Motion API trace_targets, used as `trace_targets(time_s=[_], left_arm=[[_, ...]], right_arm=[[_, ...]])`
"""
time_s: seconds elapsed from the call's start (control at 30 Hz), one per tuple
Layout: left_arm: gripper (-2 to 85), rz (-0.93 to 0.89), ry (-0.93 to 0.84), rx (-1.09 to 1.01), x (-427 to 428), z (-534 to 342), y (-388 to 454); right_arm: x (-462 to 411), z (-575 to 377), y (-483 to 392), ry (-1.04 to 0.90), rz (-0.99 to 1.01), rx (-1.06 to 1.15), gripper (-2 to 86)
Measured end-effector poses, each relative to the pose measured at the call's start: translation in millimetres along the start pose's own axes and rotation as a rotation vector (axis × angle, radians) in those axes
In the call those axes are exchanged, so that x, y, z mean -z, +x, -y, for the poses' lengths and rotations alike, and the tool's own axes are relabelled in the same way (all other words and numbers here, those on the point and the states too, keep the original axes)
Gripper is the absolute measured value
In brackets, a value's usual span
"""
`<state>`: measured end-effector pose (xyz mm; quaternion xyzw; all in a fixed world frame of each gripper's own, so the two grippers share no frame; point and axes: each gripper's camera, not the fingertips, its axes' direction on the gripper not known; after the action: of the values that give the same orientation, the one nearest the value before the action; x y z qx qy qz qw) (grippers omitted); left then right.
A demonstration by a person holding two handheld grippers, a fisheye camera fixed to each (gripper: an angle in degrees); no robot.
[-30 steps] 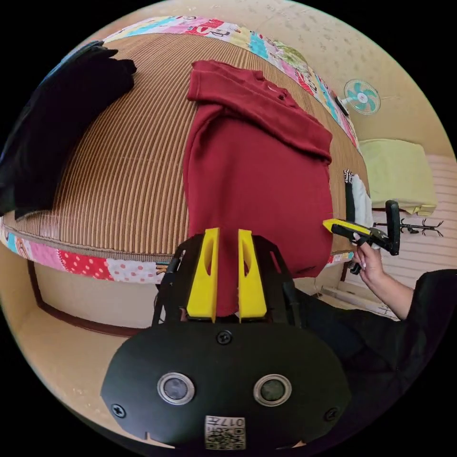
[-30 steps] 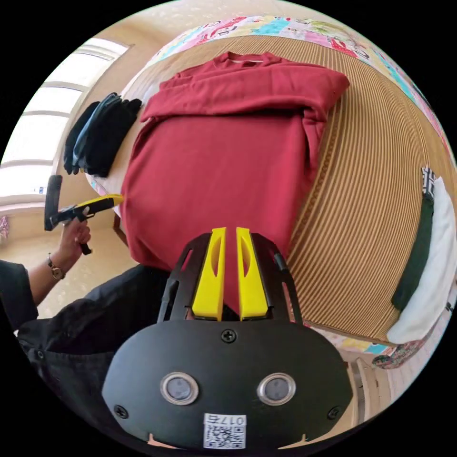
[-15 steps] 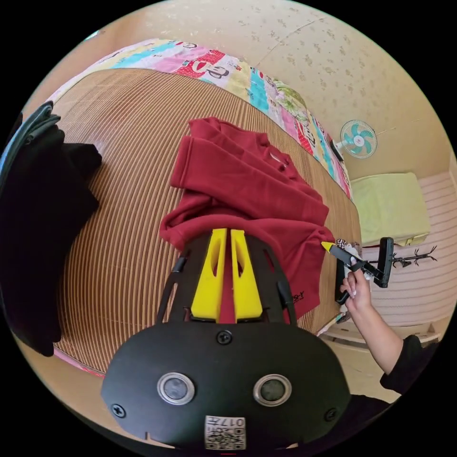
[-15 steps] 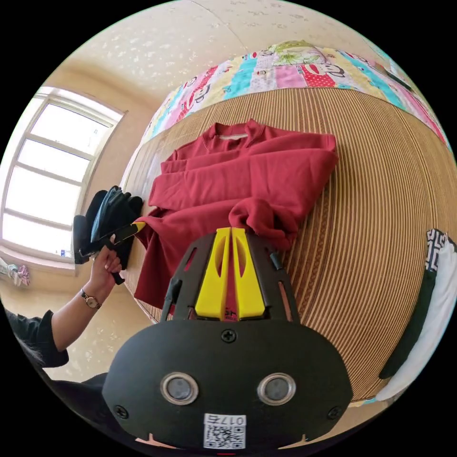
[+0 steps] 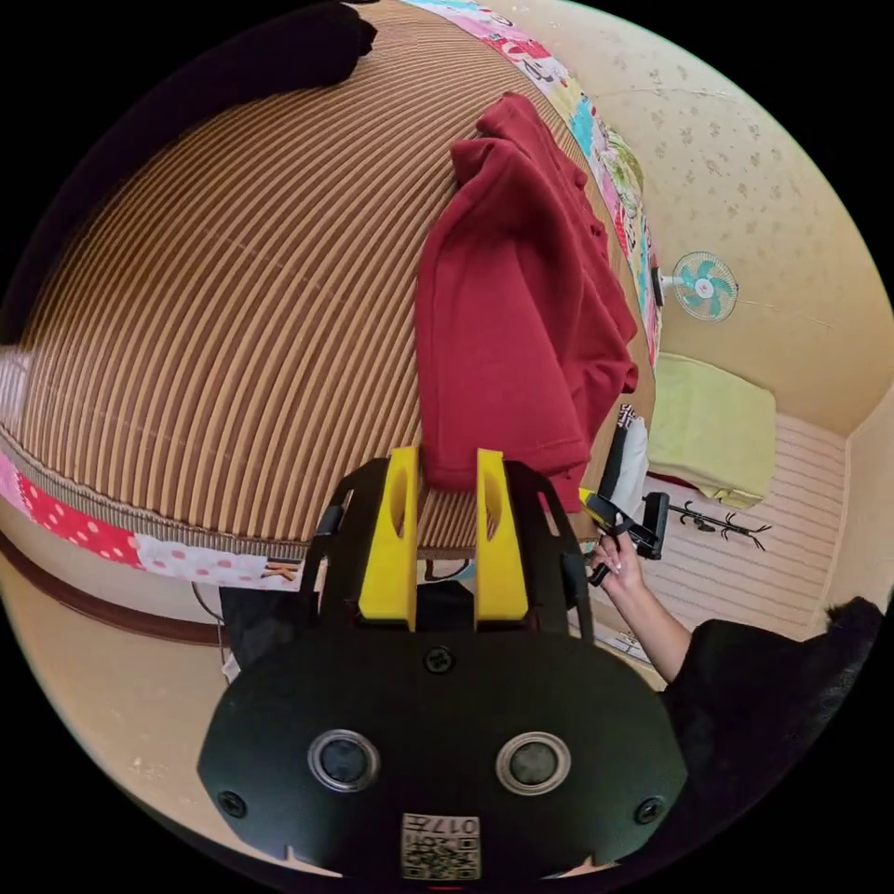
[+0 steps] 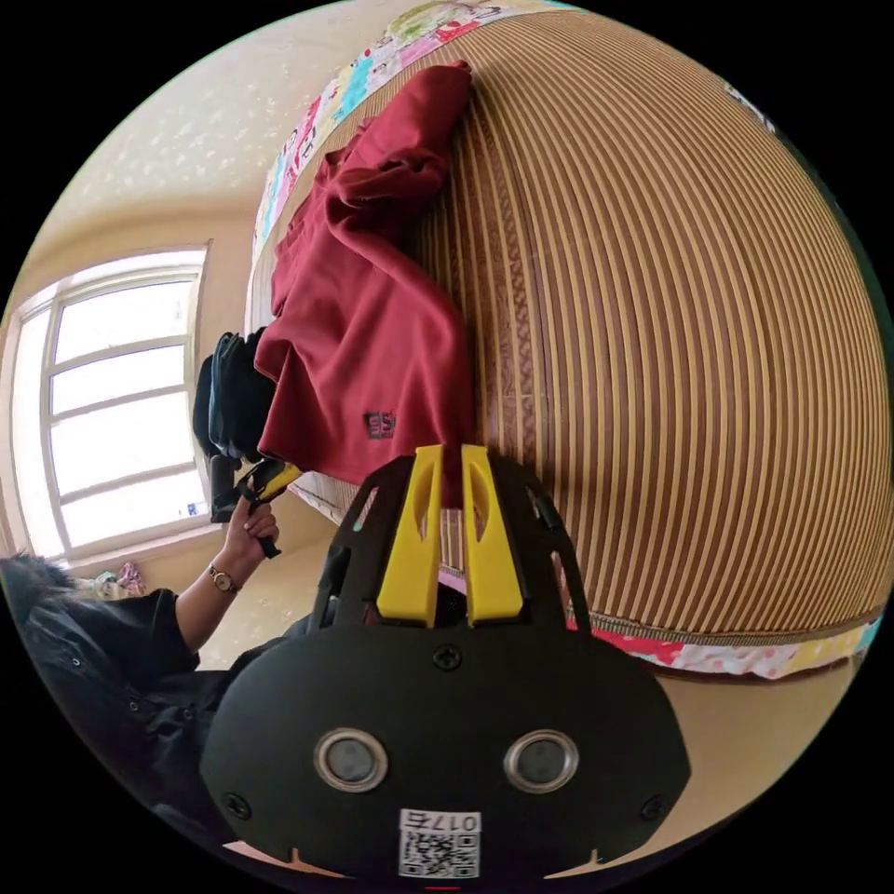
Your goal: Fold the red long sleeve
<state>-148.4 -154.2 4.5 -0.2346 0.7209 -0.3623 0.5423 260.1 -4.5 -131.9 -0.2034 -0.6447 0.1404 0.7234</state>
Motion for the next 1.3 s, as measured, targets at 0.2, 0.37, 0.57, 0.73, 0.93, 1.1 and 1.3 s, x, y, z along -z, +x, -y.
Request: trace_targets(time_s=[0.2,0.37,0.57,0.73,0.93,1.1,1.3], left_arm=[[3.6,-0.069,-0.068,0.01,59.9,-41.5,-7.4],[3.0,-0.41,-0.074,-0.07,149.7,-112.7,-10.3],[3.5,-0.704,0.164,-0.076,223.9,-131.4,35.8],[3.7,-0.838,0.395,-0.027,223.0,-15.6,66.8],[10.3,-0.591,0.672,0.062,208.9,150.8,106.0],[11.5,-0.101,0.46,-0.001,174.8,188.1,149.5],[12.6,0.222,0.198,-0.061,84.3,147.2,123.5]], right_arm=[[74.8,-37.9,23.4,-0.025,0.053,-0.047,2.3],[159.4,-102.5,32.4,-0.104,0.253,0.011,1.7],[243.5,-130.7,45.4,0.281,0.877,-0.016,1.4],[258.0,16.4,29.3,0.453,0.984,0.09,1.6],[220.1,212.9,0.6,0.572,0.881,-0.027,2.1],[206.3,248.6,-17.0,0.451,0.534,-0.08,5.8],[134.2,220.5,-43.5,0.053,-0.094,0.166,7.8]])
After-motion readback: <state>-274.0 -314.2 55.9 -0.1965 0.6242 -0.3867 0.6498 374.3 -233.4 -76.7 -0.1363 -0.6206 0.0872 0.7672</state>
